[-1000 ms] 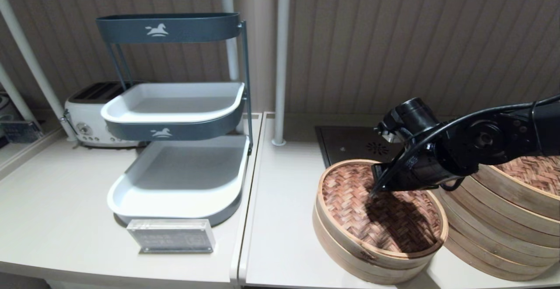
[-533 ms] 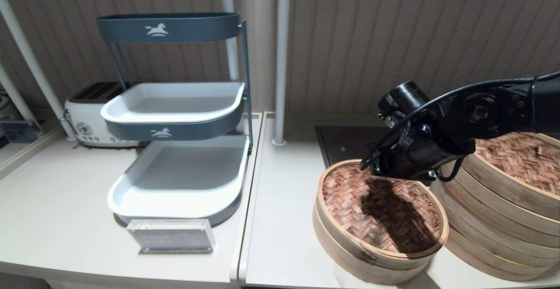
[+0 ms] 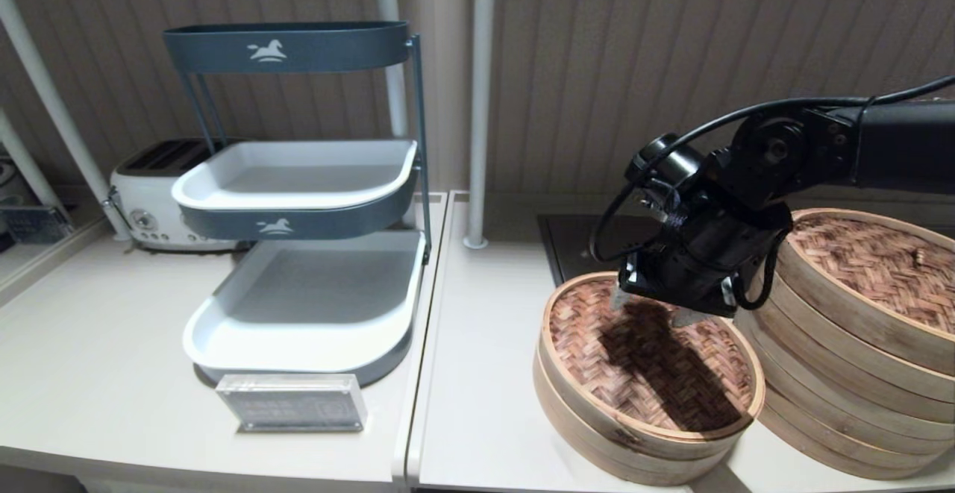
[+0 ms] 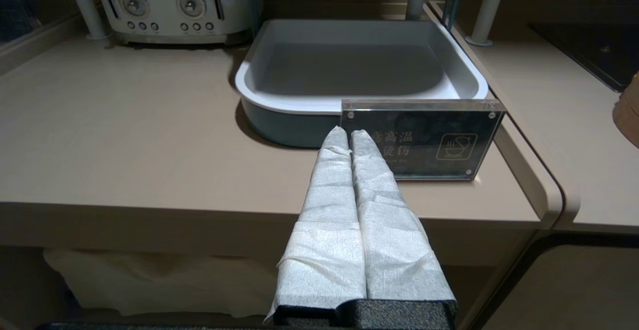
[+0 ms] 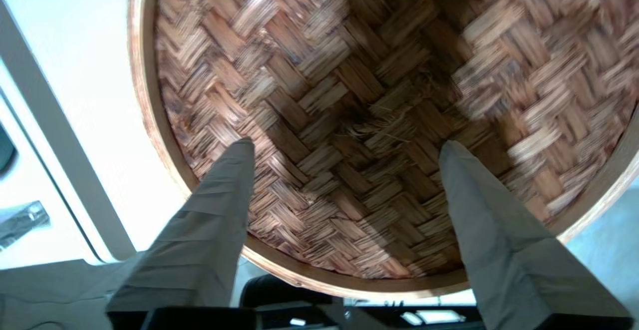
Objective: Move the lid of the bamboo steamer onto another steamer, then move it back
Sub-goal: Pick up the steamer
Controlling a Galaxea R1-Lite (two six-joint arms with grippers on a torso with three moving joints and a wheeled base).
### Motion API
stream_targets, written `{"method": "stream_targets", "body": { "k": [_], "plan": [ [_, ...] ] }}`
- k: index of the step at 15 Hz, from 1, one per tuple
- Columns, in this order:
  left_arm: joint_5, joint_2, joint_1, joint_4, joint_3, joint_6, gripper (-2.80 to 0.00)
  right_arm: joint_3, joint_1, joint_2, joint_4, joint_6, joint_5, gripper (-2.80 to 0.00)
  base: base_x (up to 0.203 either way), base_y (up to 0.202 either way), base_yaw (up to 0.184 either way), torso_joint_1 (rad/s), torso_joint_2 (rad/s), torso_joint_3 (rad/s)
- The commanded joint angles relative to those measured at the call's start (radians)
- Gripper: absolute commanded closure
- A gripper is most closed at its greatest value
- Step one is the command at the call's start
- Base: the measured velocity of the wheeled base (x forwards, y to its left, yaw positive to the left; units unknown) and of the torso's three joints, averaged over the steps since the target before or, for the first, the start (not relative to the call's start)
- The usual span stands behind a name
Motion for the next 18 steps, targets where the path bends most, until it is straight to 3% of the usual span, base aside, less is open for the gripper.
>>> {"method": "stream_targets", "body": {
  "k": [1,4,13,18],
  "plan": [
    [0.0,0.0,0.0,0.0,0.028,0.0,0.0,-0.069,0.001,0.063,0.04,0.028,0.001,-2.8,0.0,0.0,0.0,0.0,0.0,0.0],
    [0.0,0.0,0.0,-0.001,0.028,0.0,0.0,-0.188,0.003,0.111,0.141,0.088,0.035,-2.8,0.0,0.0,0.0,0.0,0.0,0.0],
    [0.0,0.0,0.0,0.0,0.028,0.0,0.0,-0.186,-0.014,0.132,0.21,0.167,0.092,-2.8,0.0,0.0,0.0,0.0,0.0,0.0],
    [0.0,0.0,0.0,-0.001,0.028,0.0,0.0,-0.186,-0.023,0.125,0.212,0.291,0.122,-2.8,0.0,0.0,0.0,0.0,0.0,0.0]
  ]
}}
